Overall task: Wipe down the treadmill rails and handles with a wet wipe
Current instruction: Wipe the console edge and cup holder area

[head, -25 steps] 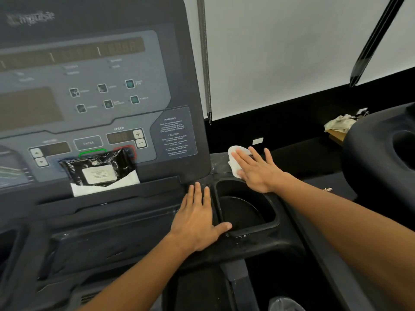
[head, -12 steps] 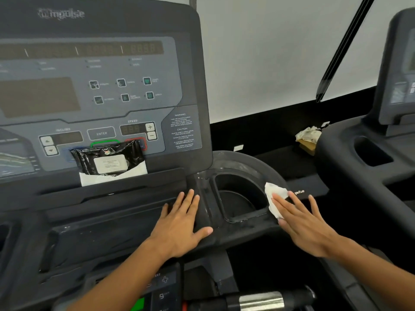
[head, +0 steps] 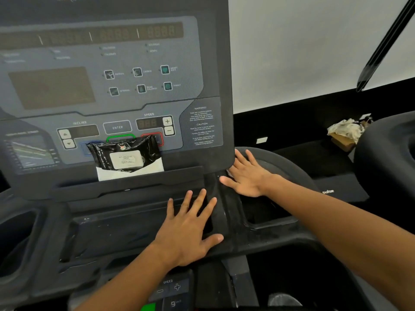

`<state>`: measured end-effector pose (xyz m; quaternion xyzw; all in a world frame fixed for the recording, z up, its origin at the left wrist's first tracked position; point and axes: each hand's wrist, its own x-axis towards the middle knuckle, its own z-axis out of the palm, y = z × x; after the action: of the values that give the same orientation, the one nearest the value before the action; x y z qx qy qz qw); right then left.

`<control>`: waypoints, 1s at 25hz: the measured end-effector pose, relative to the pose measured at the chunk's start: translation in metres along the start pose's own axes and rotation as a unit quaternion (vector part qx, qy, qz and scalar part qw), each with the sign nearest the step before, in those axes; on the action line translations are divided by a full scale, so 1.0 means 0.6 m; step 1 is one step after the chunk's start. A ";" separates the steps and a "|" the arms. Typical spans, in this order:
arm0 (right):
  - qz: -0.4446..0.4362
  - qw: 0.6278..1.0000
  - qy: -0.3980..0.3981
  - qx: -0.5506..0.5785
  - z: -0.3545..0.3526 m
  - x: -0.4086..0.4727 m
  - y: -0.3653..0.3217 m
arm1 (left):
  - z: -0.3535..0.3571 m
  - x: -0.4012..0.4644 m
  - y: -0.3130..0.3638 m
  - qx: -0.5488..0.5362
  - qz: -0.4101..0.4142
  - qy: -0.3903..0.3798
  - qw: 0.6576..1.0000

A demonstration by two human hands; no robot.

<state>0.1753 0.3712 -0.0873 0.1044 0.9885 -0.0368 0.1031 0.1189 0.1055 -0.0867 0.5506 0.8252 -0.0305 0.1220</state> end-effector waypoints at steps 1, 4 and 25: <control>-0.015 1.000 0.000 -0.005 -0.002 0.012 -0.017 | -0.001 0.000 -0.001 0.002 -0.001 -0.003 1.000; -0.037 0.999 0.018 -0.003 0.004 0.003 -0.053 | -0.006 0.000 -0.003 0.002 -0.003 -0.016 1.000; 0.122 0.986 0.045 0.102 0.021 -0.029 -0.134 | -0.007 -0.034 -0.035 -0.010 -0.063 -0.010 0.998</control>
<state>0.1771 0.2881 -0.0920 0.2359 0.9630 -0.1198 0.0509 0.1065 0.0794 -0.0797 0.4959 0.8574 -0.0353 0.1333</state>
